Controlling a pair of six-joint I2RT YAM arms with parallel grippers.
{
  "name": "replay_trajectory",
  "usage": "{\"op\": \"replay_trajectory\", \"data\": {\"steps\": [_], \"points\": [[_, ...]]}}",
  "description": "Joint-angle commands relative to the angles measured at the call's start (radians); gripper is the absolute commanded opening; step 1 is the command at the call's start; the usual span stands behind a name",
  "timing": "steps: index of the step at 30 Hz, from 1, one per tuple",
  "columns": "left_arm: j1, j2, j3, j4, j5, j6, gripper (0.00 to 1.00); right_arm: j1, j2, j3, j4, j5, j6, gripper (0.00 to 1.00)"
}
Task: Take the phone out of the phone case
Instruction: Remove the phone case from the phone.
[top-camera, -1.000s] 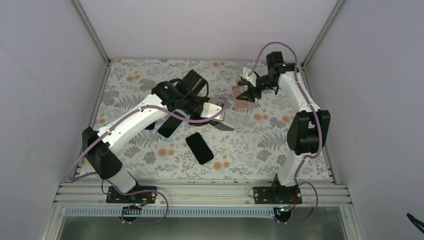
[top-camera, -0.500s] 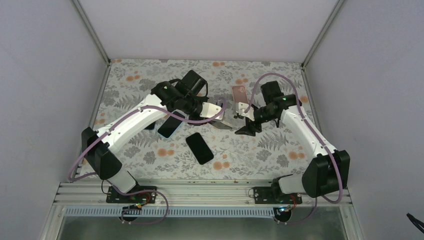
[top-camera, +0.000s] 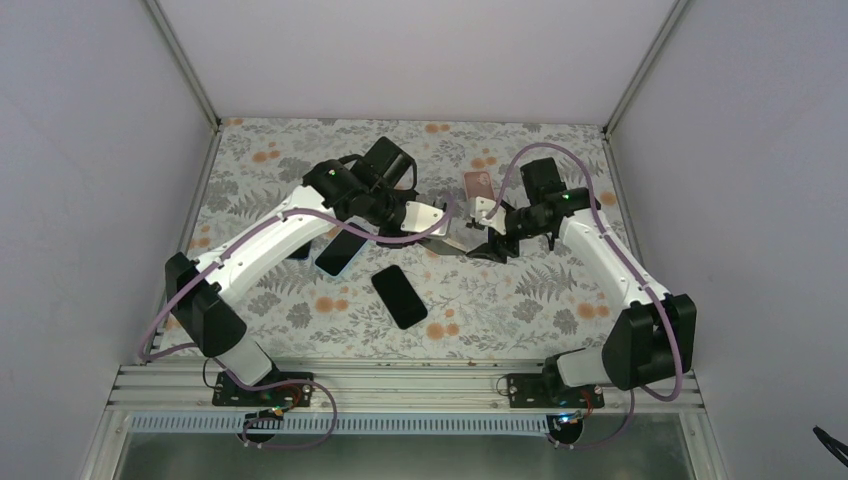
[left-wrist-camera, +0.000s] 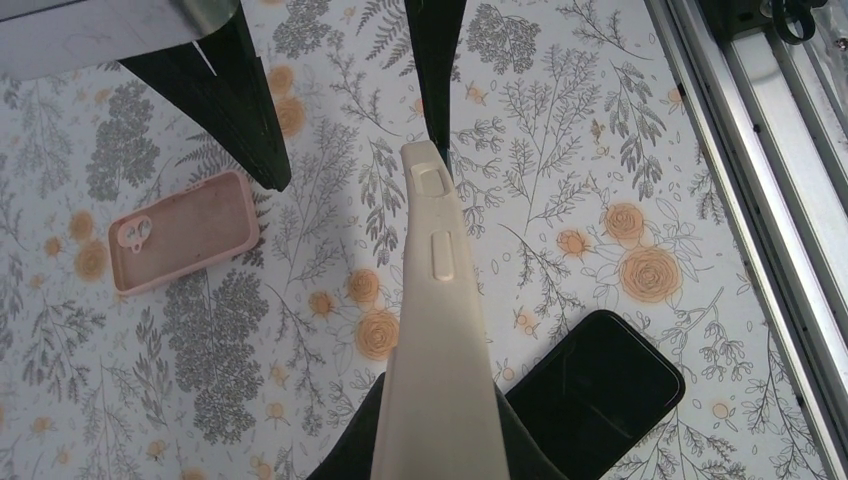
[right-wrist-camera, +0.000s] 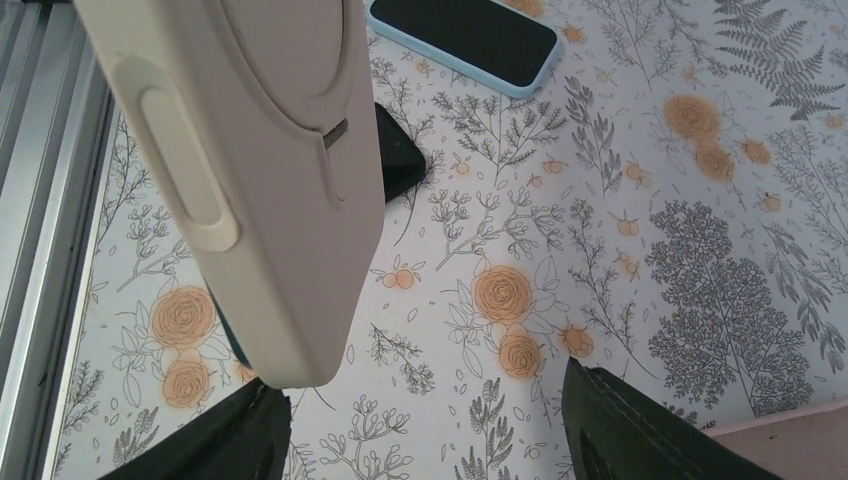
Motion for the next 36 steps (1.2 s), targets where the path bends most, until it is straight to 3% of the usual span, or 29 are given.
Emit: {"op": "replay_trajectory", "data": {"steps": [1, 18, 27, 36], "points": [[0.002, 0.001, 0.040, 0.032, 0.035, 0.002, 0.02, 0.007, -0.001, 0.015, 0.032, -0.016, 0.027, 0.70], [-0.001, -0.006, 0.024, 0.016, 0.097, 0.010, 0.02, 0.005, 0.038, 0.083, 0.317, 0.102, 0.255, 0.66], [-0.001, 0.021, 0.045, 0.004, 0.200, 0.007, 0.02, 0.058, 0.091, 0.229, 0.290, 0.020, 0.329, 0.67], [0.005, 0.035, 0.075, 0.080, 0.163, -0.027, 0.02, 0.285, 0.142, 0.335, 0.121, -0.161, 0.282, 0.69]]}}
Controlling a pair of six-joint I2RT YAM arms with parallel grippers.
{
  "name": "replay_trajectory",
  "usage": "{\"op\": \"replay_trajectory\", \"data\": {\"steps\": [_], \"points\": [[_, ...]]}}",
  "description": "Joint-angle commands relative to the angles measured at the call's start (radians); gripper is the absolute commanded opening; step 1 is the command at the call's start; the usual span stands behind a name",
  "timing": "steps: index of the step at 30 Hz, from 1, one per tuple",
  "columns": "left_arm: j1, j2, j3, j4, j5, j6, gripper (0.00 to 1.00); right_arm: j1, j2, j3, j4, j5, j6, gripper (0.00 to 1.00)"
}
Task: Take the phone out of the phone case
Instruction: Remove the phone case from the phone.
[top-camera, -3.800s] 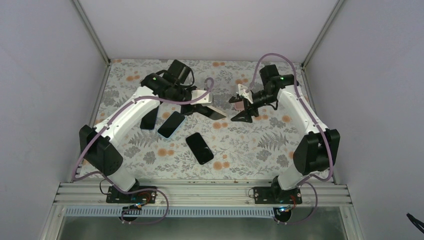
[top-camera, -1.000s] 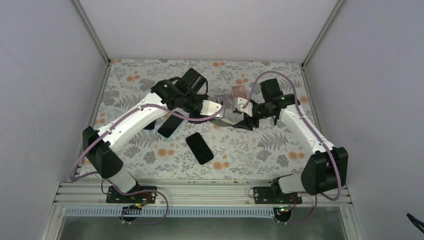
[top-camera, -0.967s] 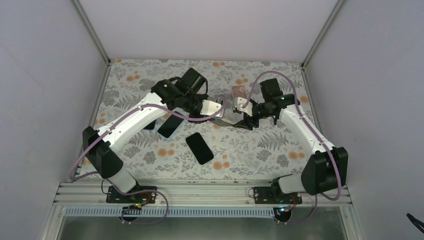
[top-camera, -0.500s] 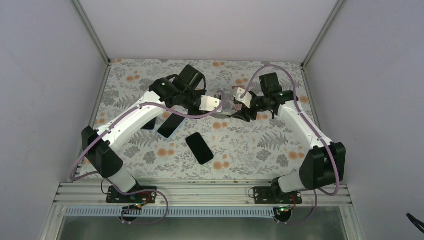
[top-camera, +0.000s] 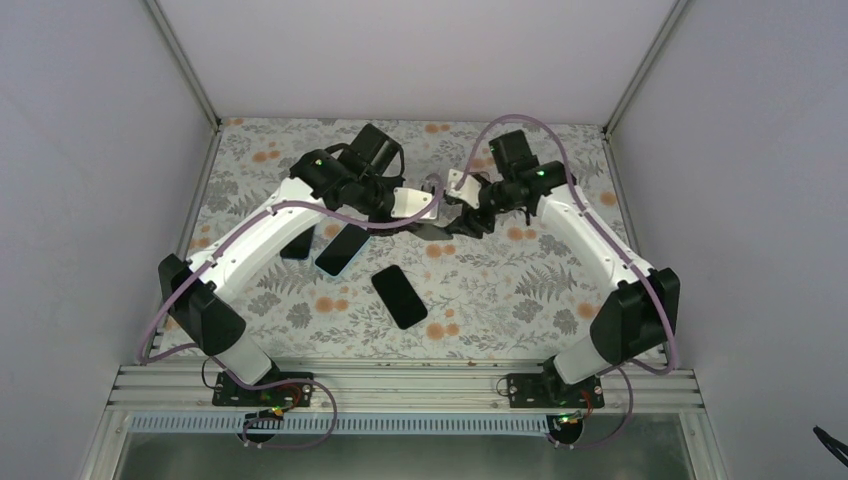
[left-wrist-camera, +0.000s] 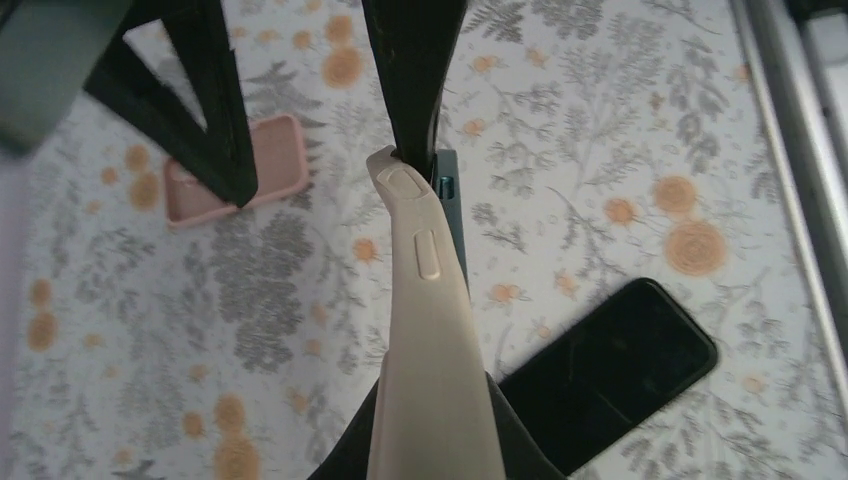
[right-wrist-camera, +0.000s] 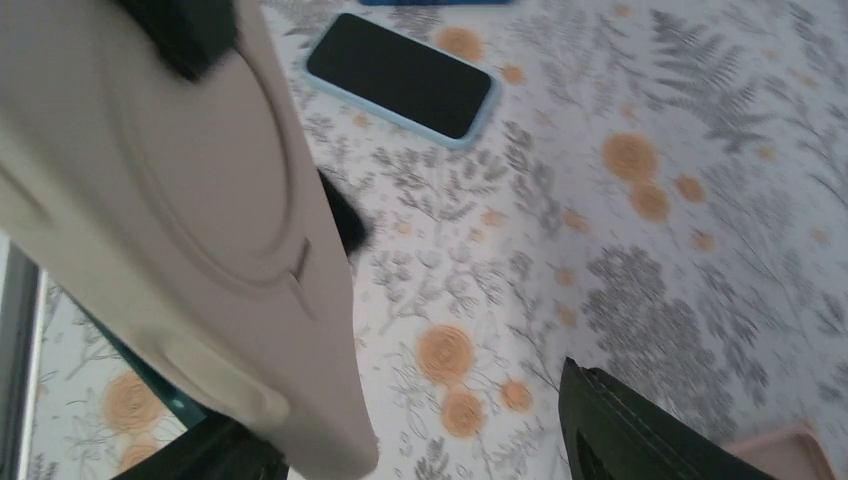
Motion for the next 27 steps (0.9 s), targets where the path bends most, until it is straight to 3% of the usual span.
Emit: {"op": "replay_trajectory", "data": {"steps": [1, 11, 14, 18, 19, 20, 21, 24, 25, 27], "points": [[-0.051, 0.036, 0.039, 0.090, 0.204, -0.006, 0.02, 0.186, 0.003, 0.072, 0.088, -0.313, 0.031, 0.69], [0.008, 0.058, 0.129, 0.121, 0.192, -0.040, 0.02, 0.274, 0.128, 0.285, -0.089, -0.665, 0.006, 0.69], [0.024, 0.081, 0.174, 0.108, 0.169, -0.049, 0.02, 0.301, 0.192, 0.283, -0.144, -0.786, -0.040, 0.69], [0.026, 0.090, 0.189, 0.104, 0.084, -0.054, 0.02, 0.342, 0.199, 0.265, -0.127, -0.773, -0.024, 0.43], [0.027, 0.088, 0.184, 0.106, 0.078, -0.054, 0.02, 0.341, 0.196, 0.268, -0.119, -0.760, -0.005, 0.31], [0.029, 0.083, 0.178, 0.109, 0.071, -0.055, 0.02, 0.339, 0.192, 0.270, -0.128, -0.753, -0.006, 0.10], [0.031, 0.078, 0.165, 0.118, 0.063, -0.063, 0.02, 0.335, 0.182, 0.265, -0.129, -0.748, -0.011, 0.04], [0.031, 0.062, 0.156, 0.128, 0.008, -0.093, 0.04, 0.325, 0.151, 0.221, -0.108, -0.726, -0.004, 0.03], [0.031, 0.055, 0.160, 0.123, -0.005, -0.096, 0.11, 0.320, 0.145, 0.204, -0.098, -0.716, 0.005, 0.03], [0.031, 0.029, 0.163, 0.121, -0.037, -0.091, 0.37, 0.286, 0.109, 0.170, -0.082, -0.707, 0.021, 0.03]]}}
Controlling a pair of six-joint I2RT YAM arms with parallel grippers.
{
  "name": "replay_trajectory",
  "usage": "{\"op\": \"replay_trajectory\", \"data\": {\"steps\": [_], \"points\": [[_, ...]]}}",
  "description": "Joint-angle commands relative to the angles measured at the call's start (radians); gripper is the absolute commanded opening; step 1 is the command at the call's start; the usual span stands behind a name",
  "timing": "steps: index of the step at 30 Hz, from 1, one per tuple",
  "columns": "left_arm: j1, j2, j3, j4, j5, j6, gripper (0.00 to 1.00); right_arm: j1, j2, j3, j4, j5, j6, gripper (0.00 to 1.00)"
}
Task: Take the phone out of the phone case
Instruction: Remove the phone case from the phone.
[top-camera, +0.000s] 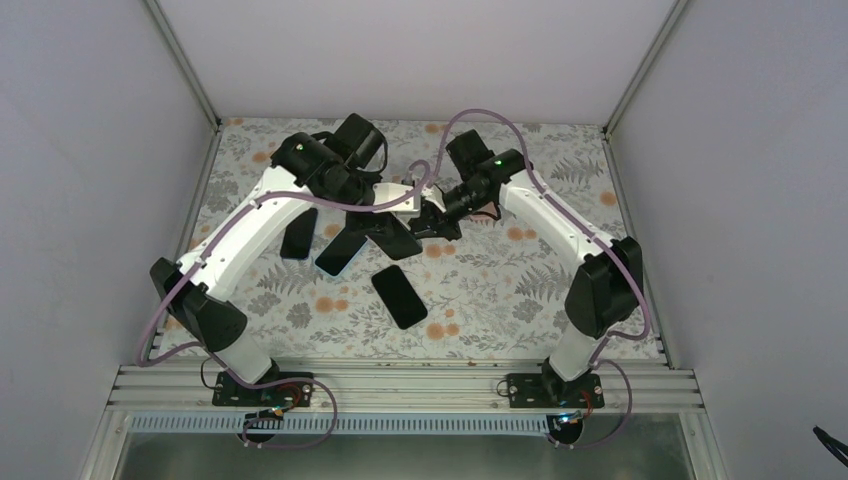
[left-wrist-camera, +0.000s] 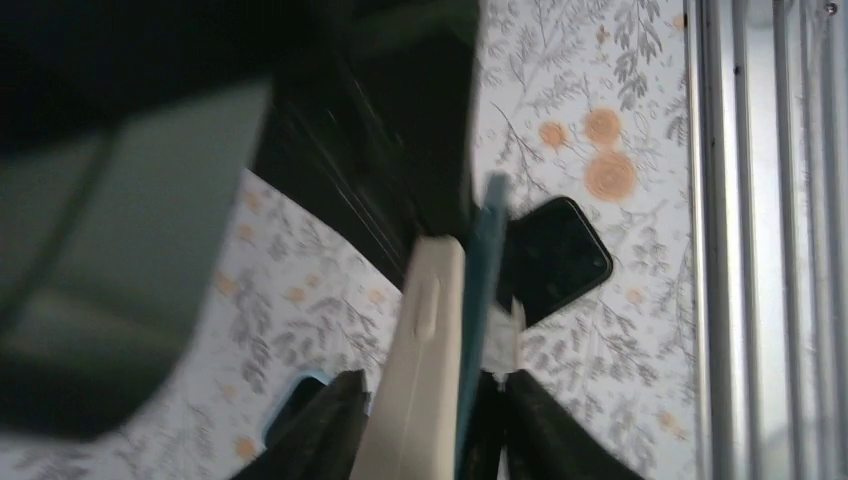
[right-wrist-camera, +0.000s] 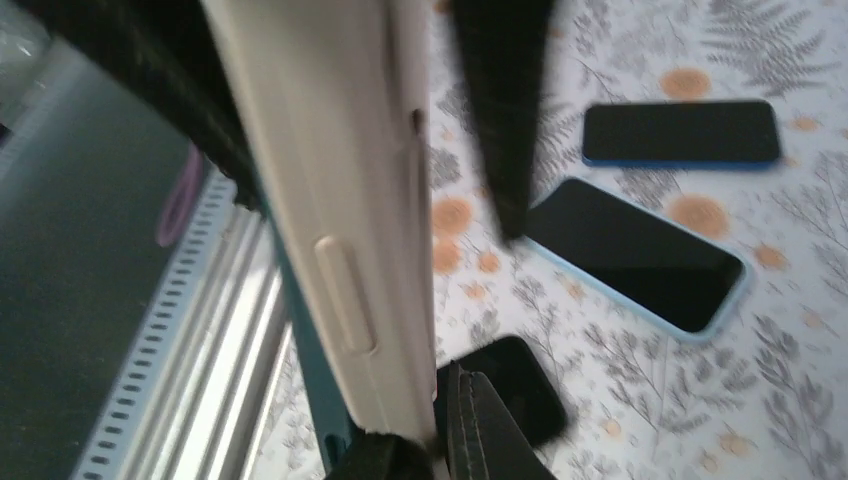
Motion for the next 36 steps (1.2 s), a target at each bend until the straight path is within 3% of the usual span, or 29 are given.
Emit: {"op": "replay_trajectory", "data": {"steps": [1, 5, 6, 11, 16, 20, 24, 27, 36], "points": [[-0.032, -0.004, 0.020, 0.472, -0.016, -0.003, 0.48, 0.082, -0.109, -0.033, 0.080, -0.414, 0.056, 0.03], [-0.031, -0.070, 0.009, 0.477, -0.114, 0.063, 0.95, -0.045, -0.036, 0.027, -0.124, -0.415, -0.078, 0.03], [-0.029, -0.086, 0.008, 0.490, -0.146, 0.075, 0.99, -0.082, -0.004, 0.042, -0.177, -0.405, -0.109, 0.04], [-0.035, -0.165, -0.044, 0.639, -0.220, 0.118, 1.00, -0.219, 0.044, 0.057, -0.184, -0.390, -0.043, 0.03], [-0.062, -0.164, -0.091, 0.897, -0.290, 0.127, 1.00, -0.223, -0.050, 0.050, 0.337, -0.173, 0.482, 0.03], [-0.075, -0.148, -0.124, 1.098, -0.312, 0.143, 1.00, -0.233, 0.014, 0.230, 0.459, 0.044, 0.691, 0.03], [-0.086, -0.110, -0.165, 1.310, -0.417, 0.117, 1.00, -0.235, 0.104, 0.411, 0.458, 0.203, 0.760, 0.03], [-0.086, -0.112, -0.239, 1.457, -0.472, 0.115, 1.00, -0.235, 0.136, 0.456, 0.476, 0.271, 0.778, 0.03], [-0.083, -0.073, -0.361, 1.704, -0.555, 0.080, 1.00, -0.255, 0.235, 0.629, 0.476, 0.222, 0.819, 0.03]]}}
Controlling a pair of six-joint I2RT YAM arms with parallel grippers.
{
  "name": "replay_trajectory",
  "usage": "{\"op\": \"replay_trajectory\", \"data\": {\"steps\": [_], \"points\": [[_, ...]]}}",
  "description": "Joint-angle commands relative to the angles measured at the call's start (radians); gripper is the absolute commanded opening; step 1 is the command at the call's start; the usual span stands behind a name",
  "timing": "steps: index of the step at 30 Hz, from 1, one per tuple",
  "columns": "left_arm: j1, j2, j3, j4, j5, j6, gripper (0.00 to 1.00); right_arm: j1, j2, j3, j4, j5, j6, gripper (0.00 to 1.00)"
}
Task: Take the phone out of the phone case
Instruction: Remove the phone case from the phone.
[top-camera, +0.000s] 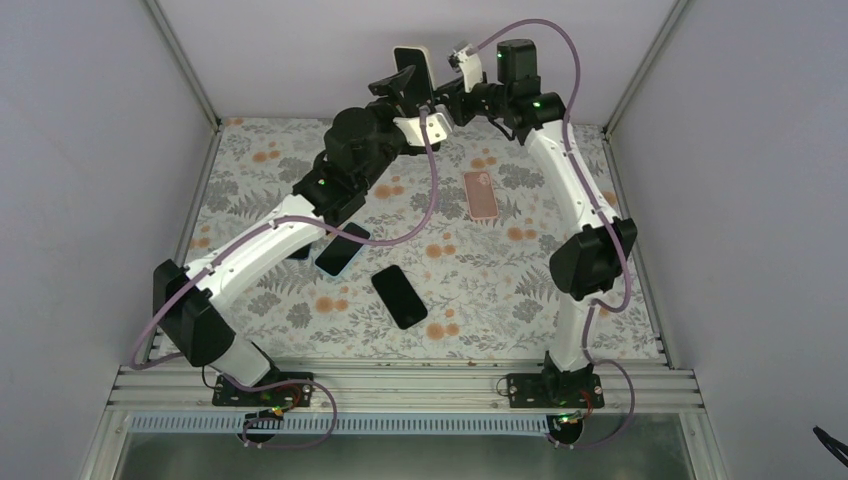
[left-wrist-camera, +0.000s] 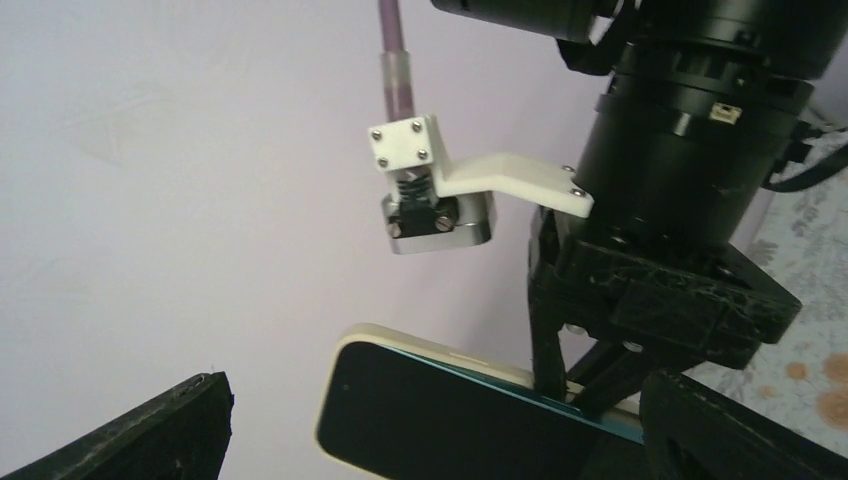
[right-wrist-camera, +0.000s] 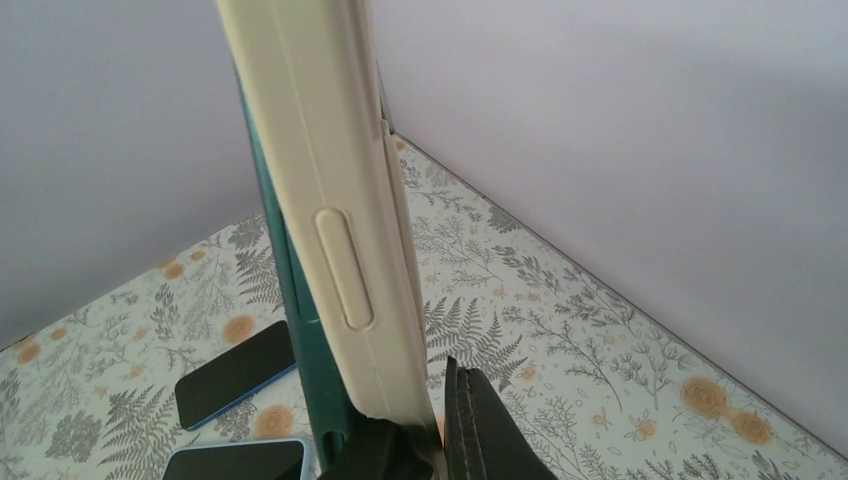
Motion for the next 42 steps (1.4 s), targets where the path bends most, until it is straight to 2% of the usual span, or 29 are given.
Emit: {"op": "replay_trajectory", "data": {"steps": [1, 7, 15, 31, 42], "points": [[0.000, 0.039, -0.032, 0.193, -0.062, -0.024, 1.00, -0.009, 0.015, 0.099, 0.051, -0.029, 0.055, 0.03], [0.007, 0.100, -0.023, 0.208, -0.061, -0.046, 1.00, -0.015, -0.042, 0.052, 0.171, -0.011, 0.063, 0.03], [0.044, 0.143, -0.016, 0.311, -0.136, -0.068, 1.00, -0.020, -0.034, 0.121, 0.202, -0.008, 0.080, 0.03], [0.069, 0.198, 0.077, 0.236, -0.123, -0.098, 1.00, -0.017, -0.069, 0.138, 0.241, -0.061, 0.145, 0.03], [0.067, 0.232, 0.156, 0.247, -0.179, -0.114, 1.00, -0.005, -0.111, 0.072, 0.260, -0.081, 0.152, 0.03]]}}
